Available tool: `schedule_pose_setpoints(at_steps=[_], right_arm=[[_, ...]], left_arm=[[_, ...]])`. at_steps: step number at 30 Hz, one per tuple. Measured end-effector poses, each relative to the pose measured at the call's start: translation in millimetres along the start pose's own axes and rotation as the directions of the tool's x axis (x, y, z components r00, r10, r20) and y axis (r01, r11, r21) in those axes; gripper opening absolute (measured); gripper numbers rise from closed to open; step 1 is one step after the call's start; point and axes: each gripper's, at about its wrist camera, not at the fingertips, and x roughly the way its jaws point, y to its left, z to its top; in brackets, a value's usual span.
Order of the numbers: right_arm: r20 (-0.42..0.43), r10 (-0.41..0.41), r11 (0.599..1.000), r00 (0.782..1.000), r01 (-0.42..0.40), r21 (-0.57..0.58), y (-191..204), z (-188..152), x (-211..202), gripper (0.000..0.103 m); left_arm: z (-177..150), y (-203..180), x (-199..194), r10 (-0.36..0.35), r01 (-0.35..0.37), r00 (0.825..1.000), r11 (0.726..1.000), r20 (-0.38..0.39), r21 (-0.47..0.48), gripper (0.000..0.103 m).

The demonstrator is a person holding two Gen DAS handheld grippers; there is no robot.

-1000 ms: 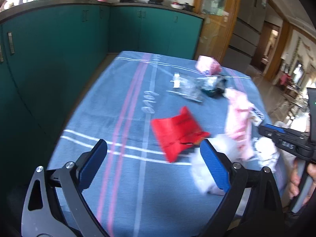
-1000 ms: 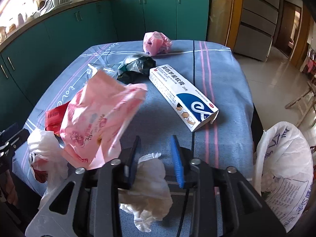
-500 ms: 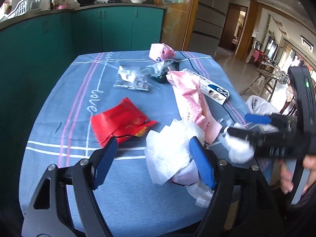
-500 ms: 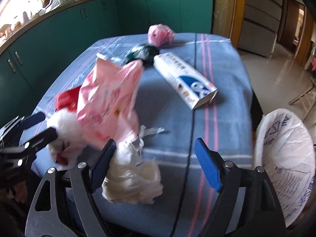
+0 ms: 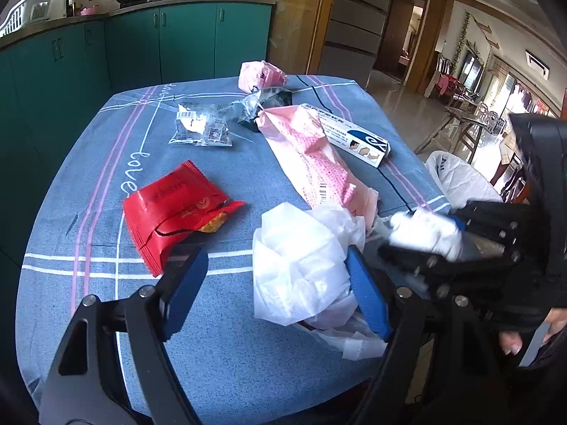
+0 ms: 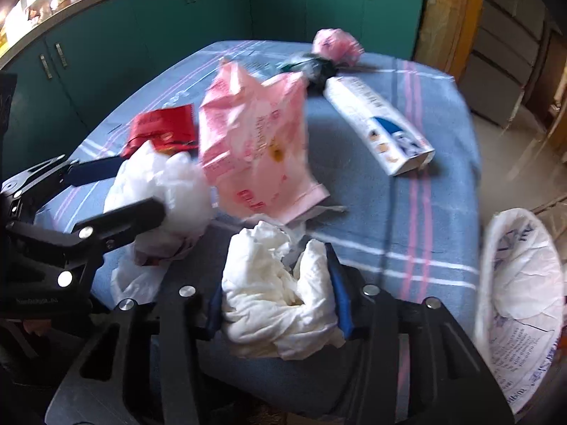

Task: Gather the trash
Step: 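Open the right tool over the bin to drop the tissue while the left tool drops the bag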

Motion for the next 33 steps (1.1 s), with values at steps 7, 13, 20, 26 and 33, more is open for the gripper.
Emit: schedule_pose_setpoints(at_steps=[7, 13, 20, 26, 33], right_arm=[[0.130, -0.143, 0.979, 0.981, 0.121, 0.162, -61, 10, -45, 0.048], [0.159, -0.283, 0.913, 0.946, 0.214, 0.347, -123, -2, -70, 0.049], [0.112, -0.431, 0.801, 0.895, 0.322, 0.505, -193, -35, -89, 0.050], [-0.030, -0.406, 0.747, 0.913, 0.351, 0.564, -232, -76, -62, 0.050], [-0.005, -0.393, 0.737, 0.920, 0.318, 0.596, -247, -107, -71, 0.081]], left_arm=[[0, -11, 0, -0.055, 0.055, 0.998, 0.998, 0.012, 0.013, 0.031], [11, -8, -24, -0.020, 0.021, 0.995, 1.000, 0.097, -0.017, 0.024], [37, -22, -48, -0.061, 0.061, 0.983, 0.998, 0.172, 0.007, 0.023], [54, -75, -35, -0.168, 0.155, 0.976, 0.982, 0.139, 0.104, 0.023], [83, -169, 7, -0.323, 0.304, 0.945, 0.920, 0.042, 0.246, 0.023]])
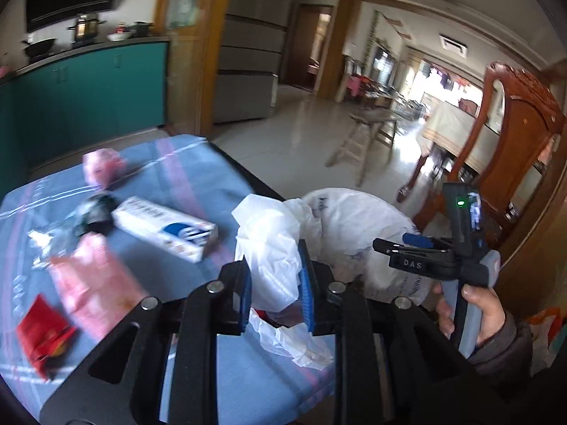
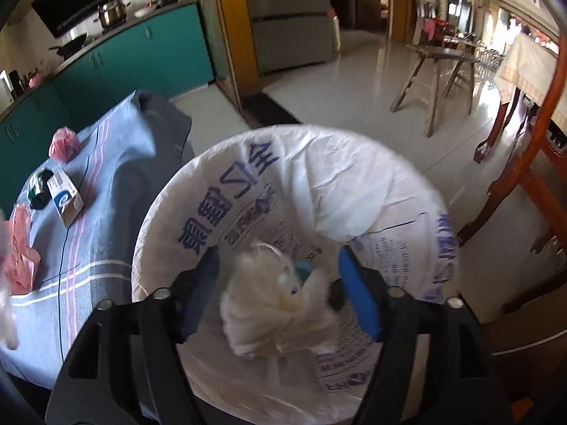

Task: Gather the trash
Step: 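Open the right tool over the bin to drop the tissue while the left tool drops the bag, then grasp the pink printed wet-wipe package on the table with the right tool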

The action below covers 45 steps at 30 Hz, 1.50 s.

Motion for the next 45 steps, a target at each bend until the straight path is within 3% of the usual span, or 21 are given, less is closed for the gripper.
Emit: schedule_pose_setpoints(at_steps=[3, 7, 9, 10, 11, 12, 14, 16, 17, 19, 23, 27, 30, 33, 36, 38, 42, 45], right_arm=[[0.092, -0.010, 0.999, 0.996, 0.006, 0.051, -27, -4, -29, 0.087], [0.135, -0.072, 0.991, 0.988, 0.056, 0.122, -58, -14, -54, 0.087], [0.137, -0.108, 0.984, 0.985, 0.086, 0.154, -73, -19, -62, 0.087], [0.138, -0.118, 0.981, 0.983, 0.095, 0.167, -78, -21, -64, 0.087], [0.138, -0.124, 0.979, 0.983, 0.099, 0.177, -82, -21, -65, 0.087], [0.138, -0.127, 0.978, 0.982, 0.101, 0.183, -83, -21, -65, 0.087], [0.138, -0.126, 0.978, 0.982, 0.100, 0.183, -82, -20, -65, 0.087], [0.137, -0.110, 0.983, 0.984, 0.088, 0.159, -70, -18, -59, 0.089], [0.134, -0.095, 0.987, 0.986, 0.076, 0.141, -62, -16, -56, 0.090], [0.122, -0.053, 0.994, 0.991, 0.041, 0.101, -40, -12, -47, 0.090], [0.087, 0.080, 0.997, 0.993, -0.079, -0.015, 28, 0, -25, 0.090], [0.016, 0.260, 0.957, 0.965, -0.256, -0.138, 116, 9, -10, 0.090], [-0.043, 0.375, 0.888, 0.926, -0.372, -0.268, 198, 12, -11, 0.090], [-0.069, 0.422, 0.810, 0.904, -0.410, -0.419, 274, 5, -21, 0.089], [-0.078, 0.414, 0.769, 0.907, -0.394, -0.504, 328, -5, -25, 0.090], [-0.107, 0.424, 0.749, 0.899, -0.415, -0.517, 350, -11, -25, 0.090], [-0.159, 0.366, 0.751, 0.917, -0.392, -0.532, 373, -20, -10, 0.090], [-0.187, 0.315, 0.771, 0.931, -0.366, -0.521, 380, -22, 2, 0.090]], left_arm=[[12, -32, 37, -0.085, 0.087, 0.995, 0.995, -0.044, 0.056, 0.024], [22, -69, 84, -0.157, 0.166, 0.983, 0.981, -0.092, 0.099, 0.027], [22, -79, 101, -0.177, 0.188, 0.979, 0.976, -0.100, 0.111, 0.035], [21, -83, 107, -0.175, 0.186, 0.980, 0.975, -0.098, 0.120, 0.050], [19, -86, 112, -0.154, 0.164, 0.984, 0.977, -0.088, 0.133, 0.071], [17, -88, 110, -0.121, 0.130, 0.990, 0.981, -0.076, 0.142, 0.079], [11, -81, 90, -0.042, 0.042, 0.999, 0.988, -0.009, 0.148, 0.088], [7, -69, 69, 0.006, -0.012, 0.999, 0.989, 0.044, 0.145, 0.092], [4, -57, 51, 0.064, -0.076, 0.994, 0.987, 0.085, 0.143, 0.093], [-2, -36, 24, 0.181, -0.201, 0.973, 0.970, 0.143, 0.137, 0.096], [-26, 20, -32, 0.432, -0.456, 0.881, 0.885, 0.194, 0.097, 0.098], [-68, 89, -82, 0.617, -0.620, 0.781, 0.784, 0.093, 0.003, 0.098], [-99, 129, -115, 0.675, -0.670, 0.737, 0.733, 0.007, -0.115, 0.098], [-120, 158, -143, 0.665, -0.657, 0.744, 0.712, -0.060, -0.249, 0.098], [-130, 174, -171, 0.649, -0.629, 0.759, 0.707, -0.055, -0.323, 0.098], [-136, 178, -182, 0.660, -0.636, 0.750, 0.701, -0.046, -0.322, 0.099], [-145, 184, -192, 0.662, -0.645, 0.747, 0.698, -0.063, -0.312, 0.099], [-141, 189, -200, 0.633, -0.612, 0.773, 0.720, -0.051, -0.327, 0.099]])
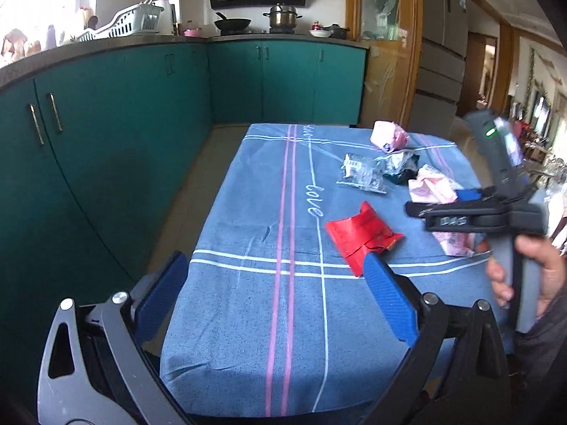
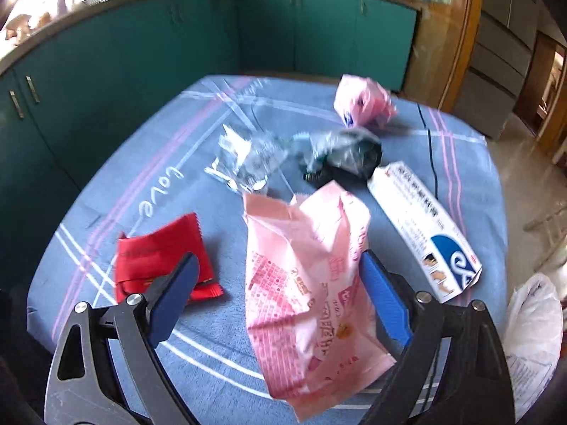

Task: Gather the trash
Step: 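Grasp the pink printed wet-wipe package on the table with the right tool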

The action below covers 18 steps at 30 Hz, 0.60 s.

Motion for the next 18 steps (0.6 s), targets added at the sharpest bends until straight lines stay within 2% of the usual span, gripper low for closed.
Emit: schedule_pose_setpoints(at_steps=[5, 8, 10, 12, 13, 15, 16, 18], right_arm=[[-0.052, -0.024, 1.000, 0.998, 0.025, 0.003, 7, -2, 18, 0.090], [-0.052, -0.057, 0.998, 0.997, 0.056, -0.017, 13, -5, 23, 0.089], [-0.047, -0.069, 0.997, 0.997, 0.067, -0.030, 15, -6, 23, 0.086], [-0.046, -0.077, 0.996, 0.996, 0.075, -0.036, 15, -5, 21, 0.072], [-0.044, -0.081, 0.996, 0.996, 0.079, -0.039, 15, -6, 19, 0.068], [-0.042, -0.081, 0.996, 0.996, 0.080, -0.036, 11, -7, 17, 0.052], [-0.041, -0.083, 0.996, 0.996, 0.082, -0.031, 8, -8, 16, 0.048], [-0.040, -0.081, 0.997, 0.996, 0.081, -0.019, 3, -9, 14, 0.034]], left_arm=[[0, 8, 3, -0.014, 0.014, 1.000, 1.000, 0.001, -0.005, 0.099], [-3, 13, 7, -0.024, 0.023, 1.000, 0.999, -0.007, -0.031, 0.099], [-4, 15, 9, -0.032, 0.031, 0.999, 0.999, -0.023, -0.045, 0.099], [-5, 16, 13, -0.043, 0.041, 0.999, 0.998, -0.032, -0.055, 0.099], [-5, 16, 14, -0.045, 0.043, 0.998, 0.997, -0.033, -0.058, 0.099], [-4, 13, 16, -0.049, 0.047, 0.998, 0.997, -0.036, -0.059, 0.099], [-3, 12, 16, -0.053, 0.050, 0.998, 0.997, -0.038, -0.057, 0.099], [-3, 8, 18, -0.057, 0.055, 0.998, 0.997, -0.040, -0.050, 0.099]])
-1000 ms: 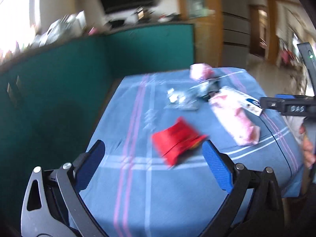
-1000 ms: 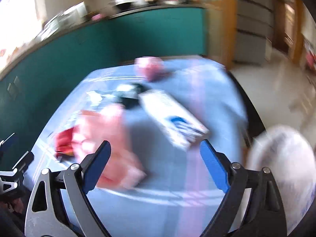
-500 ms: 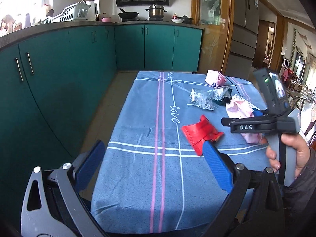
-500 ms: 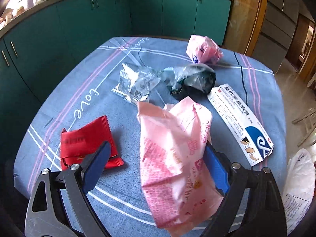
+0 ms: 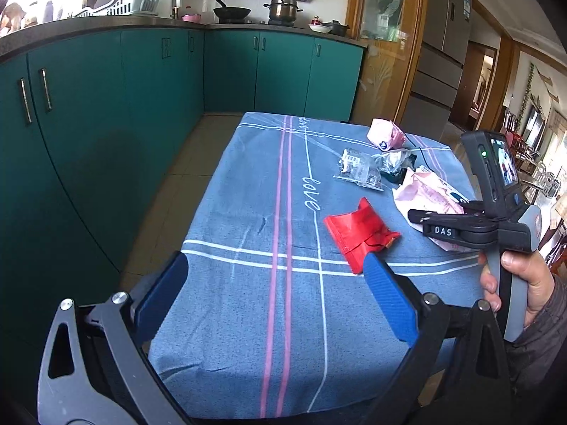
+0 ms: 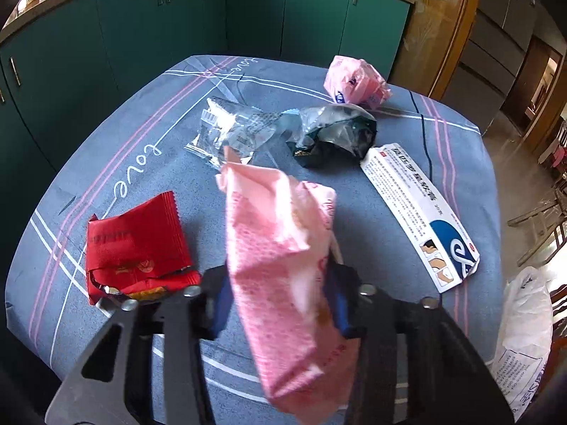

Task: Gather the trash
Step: 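Grasp the pink printed wet-wipe package on the table with the right tool, then hold the pink package above the table with the right tool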

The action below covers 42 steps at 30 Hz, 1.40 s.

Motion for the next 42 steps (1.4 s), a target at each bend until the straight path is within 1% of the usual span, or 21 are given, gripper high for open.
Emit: schedule_pose_setpoints(at_steps=[2, 5, 10, 18, 23, 26, 28, 32, 36, 42], right_arm=[[0.001, 0.006, 1.000, 1.000, -0.006, 0.009, -5, -1, -2, 0.028], [0.010, 0.020, 1.000, 1.000, -0.021, 0.015, -11, -4, -9, 0.024], [0.021, 0.019, 1.000, 1.000, -0.019, 0.022, -22, -11, -25, 0.024], [0.045, -0.005, 0.999, 0.999, 0.003, 0.040, -42, -27, -52, 0.024], [0.047, -0.010, 0.998, 0.999, 0.007, 0.055, -50, -32, -55, 0.024], [0.040, -0.010, 0.998, 0.999, 0.007, 0.065, -53, -34, -52, 0.024], [0.037, -0.004, 0.998, 0.999, 0.002, 0.068, -54, -35, -51, 0.024], [0.030, 0.002, 0.998, 1.000, -0.004, 0.064, -53, -38, -48, 0.024], [0.029, 0.010, 0.998, 1.000, -0.011, 0.059, -50, -39, -47, 0.024], [0.022, 0.027, 0.998, 0.999, -0.028, 0.048, -43, -39, -42, 0.024]], left_arm=[[-1, -3, 2, -0.003, 0.003, 1.000, 1.000, -0.005, 0.011, 0.099], [-2, -9, 5, -0.001, 0.002, 1.000, 1.000, -0.014, 0.029, 0.099], [-3, -15, 15, -0.009, 0.011, 0.999, 0.999, -0.045, 0.037, 0.099], [0, -36, 39, -0.040, 0.047, 0.994, 0.997, -0.104, 0.065, 0.099], [5, -50, 50, -0.054, 0.067, 0.992, 0.991, -0.113, 0.116, 0.099], [11, -54, 59, -0.037, 0.053, 0.993, 0.989, -0.115, 0.136, 0.099], [13, -54, 63, -0.035, 0.050, 0.992, 0.991, -0.120, 0.126, 0.099], [12, -54, 68, -0.067, 0.082, 0.988, 0.991, -0.141, 0.102, 0.099], [9, -55, 69, -0.059, 0.076, 0.988, 0.991, -0.146, 0.110, 0.099], [8, -51, 70, -0.060, 0.074, 0.987, 0.993, -0.147, 0.092, 0.099]])
